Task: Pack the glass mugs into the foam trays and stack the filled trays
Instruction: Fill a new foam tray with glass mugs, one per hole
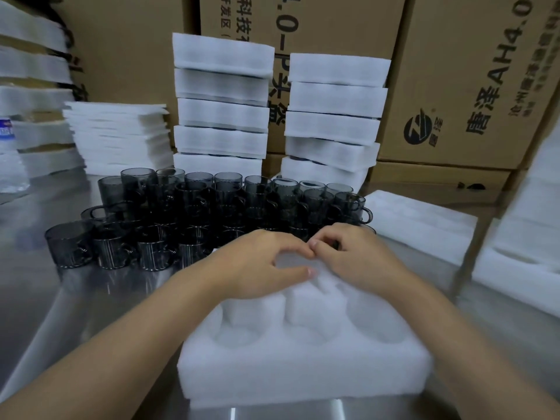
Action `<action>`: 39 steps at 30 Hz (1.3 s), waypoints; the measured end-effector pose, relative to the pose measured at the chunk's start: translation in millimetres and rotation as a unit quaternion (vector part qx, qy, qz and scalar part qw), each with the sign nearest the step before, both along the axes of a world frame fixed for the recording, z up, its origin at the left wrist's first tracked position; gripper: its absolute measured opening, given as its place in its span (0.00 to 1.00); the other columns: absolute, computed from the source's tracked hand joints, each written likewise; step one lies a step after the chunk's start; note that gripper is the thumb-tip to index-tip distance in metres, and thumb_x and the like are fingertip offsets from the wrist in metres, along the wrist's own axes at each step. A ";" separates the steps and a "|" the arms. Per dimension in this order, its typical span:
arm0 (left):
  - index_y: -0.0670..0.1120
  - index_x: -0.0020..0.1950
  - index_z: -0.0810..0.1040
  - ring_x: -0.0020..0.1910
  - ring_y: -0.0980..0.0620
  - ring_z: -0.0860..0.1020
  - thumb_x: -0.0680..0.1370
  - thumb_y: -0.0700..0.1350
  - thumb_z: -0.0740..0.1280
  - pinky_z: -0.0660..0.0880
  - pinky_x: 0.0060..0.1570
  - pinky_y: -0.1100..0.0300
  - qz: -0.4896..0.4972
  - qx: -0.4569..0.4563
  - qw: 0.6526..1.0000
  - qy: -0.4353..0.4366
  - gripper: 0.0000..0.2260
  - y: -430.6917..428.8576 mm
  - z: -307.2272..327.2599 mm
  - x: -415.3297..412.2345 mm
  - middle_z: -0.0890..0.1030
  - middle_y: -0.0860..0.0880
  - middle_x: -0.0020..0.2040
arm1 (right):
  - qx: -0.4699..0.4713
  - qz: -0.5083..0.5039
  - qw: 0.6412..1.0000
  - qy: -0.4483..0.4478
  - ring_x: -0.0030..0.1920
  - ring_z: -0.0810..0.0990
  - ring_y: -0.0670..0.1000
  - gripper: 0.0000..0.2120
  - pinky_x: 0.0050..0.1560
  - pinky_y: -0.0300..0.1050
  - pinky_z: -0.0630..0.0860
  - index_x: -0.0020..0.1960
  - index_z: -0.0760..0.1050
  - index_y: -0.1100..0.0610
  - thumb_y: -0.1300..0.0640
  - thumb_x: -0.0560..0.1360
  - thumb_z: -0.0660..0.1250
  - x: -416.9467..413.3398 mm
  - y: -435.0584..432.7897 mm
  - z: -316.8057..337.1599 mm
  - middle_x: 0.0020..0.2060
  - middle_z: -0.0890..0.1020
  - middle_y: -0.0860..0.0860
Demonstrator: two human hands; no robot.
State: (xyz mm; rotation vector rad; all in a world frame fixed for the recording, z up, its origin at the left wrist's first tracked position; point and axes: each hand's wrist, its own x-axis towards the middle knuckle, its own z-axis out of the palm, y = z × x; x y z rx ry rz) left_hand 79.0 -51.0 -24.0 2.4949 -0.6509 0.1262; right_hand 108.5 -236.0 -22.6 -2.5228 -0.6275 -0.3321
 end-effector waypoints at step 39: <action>0.42 0.36 0.77 0.30 0.50 0.71 0.77 0.52 0.63 0.65 0.30 0.59 0.344 0.099 0.931 -0.072 0.16 15.6 0.7 9.9 0.74 0.49 0.29 | 0.005 -0.007 1.000 0.002 0.39 0.74 0.40 0.07 0.40 0.39 0.68 0.41 0.79 0.46 0.53 0.75 0.64 -3.6 0.2 -1.8 0.41 0.78 0.43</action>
